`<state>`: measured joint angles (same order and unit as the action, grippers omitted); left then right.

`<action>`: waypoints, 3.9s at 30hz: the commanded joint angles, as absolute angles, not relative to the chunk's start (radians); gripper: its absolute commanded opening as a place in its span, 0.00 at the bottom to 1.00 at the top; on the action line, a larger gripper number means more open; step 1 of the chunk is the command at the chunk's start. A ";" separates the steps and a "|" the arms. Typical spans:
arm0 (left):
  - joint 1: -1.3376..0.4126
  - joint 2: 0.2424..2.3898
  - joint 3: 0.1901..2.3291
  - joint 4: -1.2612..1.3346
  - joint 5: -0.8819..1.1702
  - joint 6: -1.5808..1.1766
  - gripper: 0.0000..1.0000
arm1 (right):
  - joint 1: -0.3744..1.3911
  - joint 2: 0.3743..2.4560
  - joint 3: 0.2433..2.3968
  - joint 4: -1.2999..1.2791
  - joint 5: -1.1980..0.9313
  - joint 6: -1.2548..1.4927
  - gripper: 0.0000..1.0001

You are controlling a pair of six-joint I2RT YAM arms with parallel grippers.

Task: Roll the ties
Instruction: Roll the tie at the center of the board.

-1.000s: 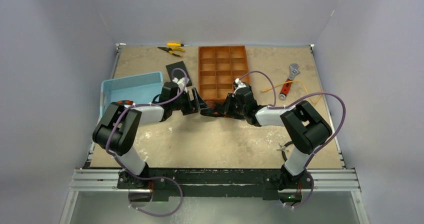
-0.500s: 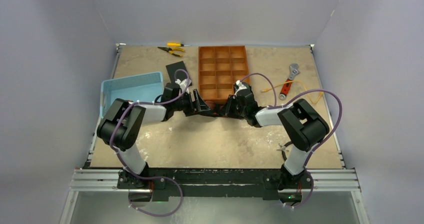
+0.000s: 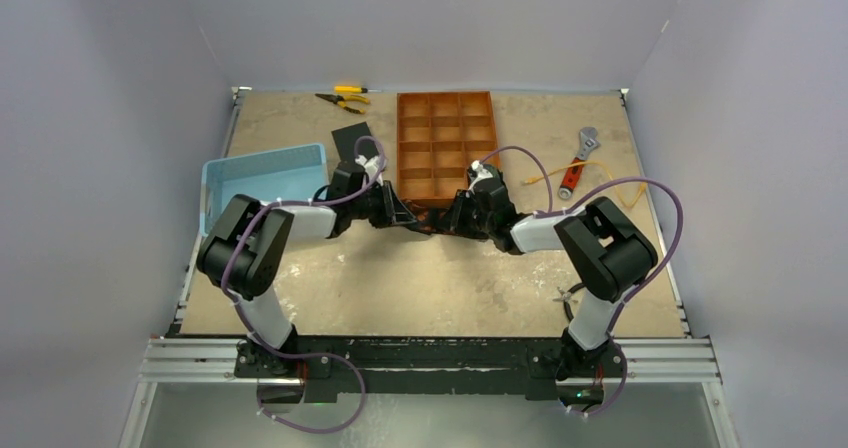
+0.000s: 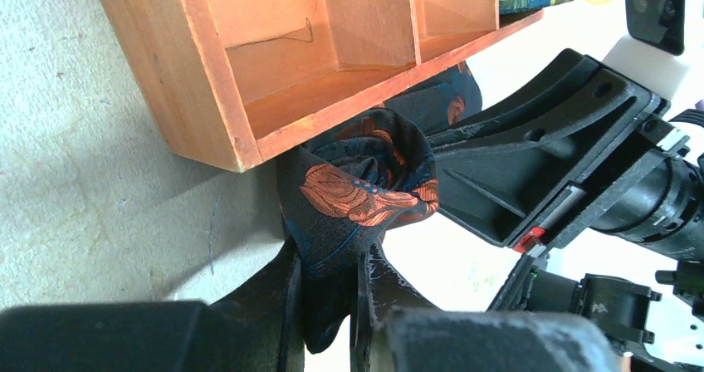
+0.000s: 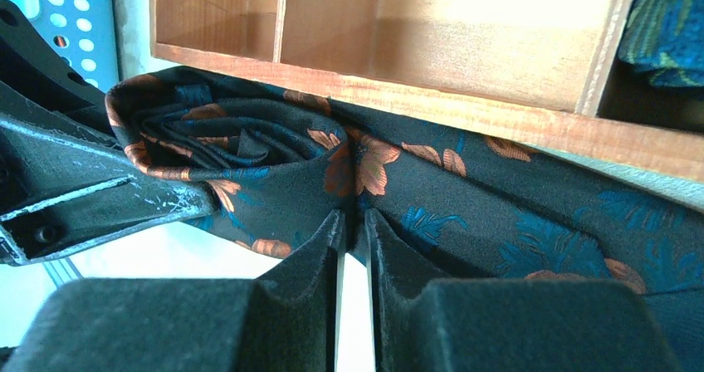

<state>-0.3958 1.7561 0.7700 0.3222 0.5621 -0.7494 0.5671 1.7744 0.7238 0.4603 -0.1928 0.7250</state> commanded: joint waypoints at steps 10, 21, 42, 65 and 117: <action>-0.435 1.621 0.850 -0.116 0.291 -0.608 0.00 | 0.556 1.497 0.584 0.367 0.049 0.787 0.36; -0.517 1.578 0.933 -0.413 -0.019 -0.561 0.00 | 0.549 1.576 0.518 0.427 0.036 0.797 0.22; -0.824 1.864 1.335 -0.801 -0.610 -0.798 0.00 | 0.576 1.473 0.354 0.459 0.017 0.839 0.21; -1.002 2.060 1.581 -0.897 -0.694 -0.835 0.00 | 0.577 1.381 0.336 0.377 0.033 0.841 0.26; -1.104 2.079 1.632 -0.815 -0.722 -0.656 0.00 | 0.522 1.104 0.291 0.219 0.072 0.894 0.49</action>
